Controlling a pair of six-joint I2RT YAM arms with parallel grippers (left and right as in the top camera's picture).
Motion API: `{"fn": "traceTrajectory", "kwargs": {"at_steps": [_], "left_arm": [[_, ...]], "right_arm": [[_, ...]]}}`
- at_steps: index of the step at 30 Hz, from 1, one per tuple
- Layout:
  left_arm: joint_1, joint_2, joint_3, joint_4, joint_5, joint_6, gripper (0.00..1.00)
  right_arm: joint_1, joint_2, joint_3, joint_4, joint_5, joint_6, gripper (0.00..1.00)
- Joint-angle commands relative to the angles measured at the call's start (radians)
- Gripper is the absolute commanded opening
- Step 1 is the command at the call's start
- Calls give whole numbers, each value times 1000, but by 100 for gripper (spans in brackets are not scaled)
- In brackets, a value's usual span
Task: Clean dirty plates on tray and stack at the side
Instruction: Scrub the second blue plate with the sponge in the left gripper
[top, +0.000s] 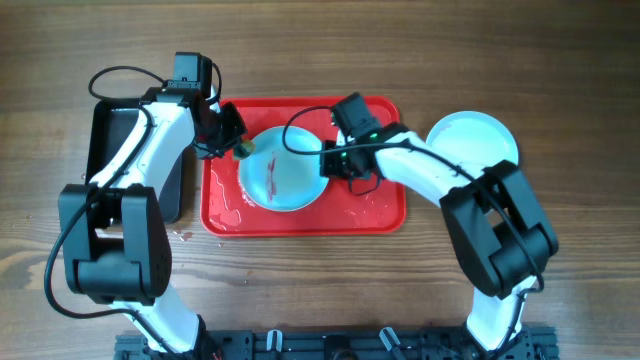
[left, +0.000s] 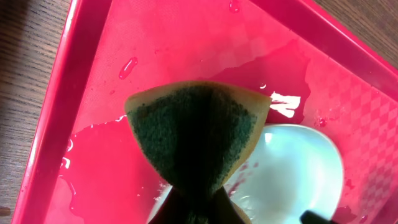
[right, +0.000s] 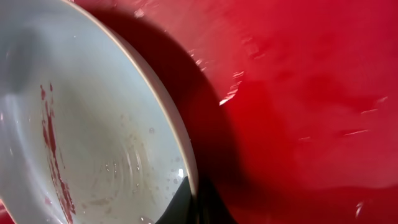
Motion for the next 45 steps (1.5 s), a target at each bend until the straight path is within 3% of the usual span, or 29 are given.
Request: {"fn": "traceTrajectory", "kwargs": {"at_steps": [1,5,8,13,16,26,35,39,45], "left_arm": [[-2,8,14,3,-6,-10,4],[-2,8,14,3,-6,-9,4],[-2,8,14,2,-6,-10,4],[-18,8,14,-16,-6,-9,4],[-43,8,14,-31,-6,-1,4],[-111,13,-72,-83,-95,173,4],[-164,13,-165,-58,-92,414,4],[-248,14,-165,26,37,409,4],[-311,37,-165,68,39,322,4]], "right_arm": [[22,20,-10,2,50,72,4],[18,20,-10,24,65,13,6],[18,20,-10,27,65,-14,12],[18,20,-10,23,64,-40,11],[18,20,-10,19,65,-42,4],[18,20,-10,20,64,-55,4],[18,20,-10,25,60,-55,4],[18,20,-10,25,61,-55,4],[18,20,-10,24,60,-59,4]]}}
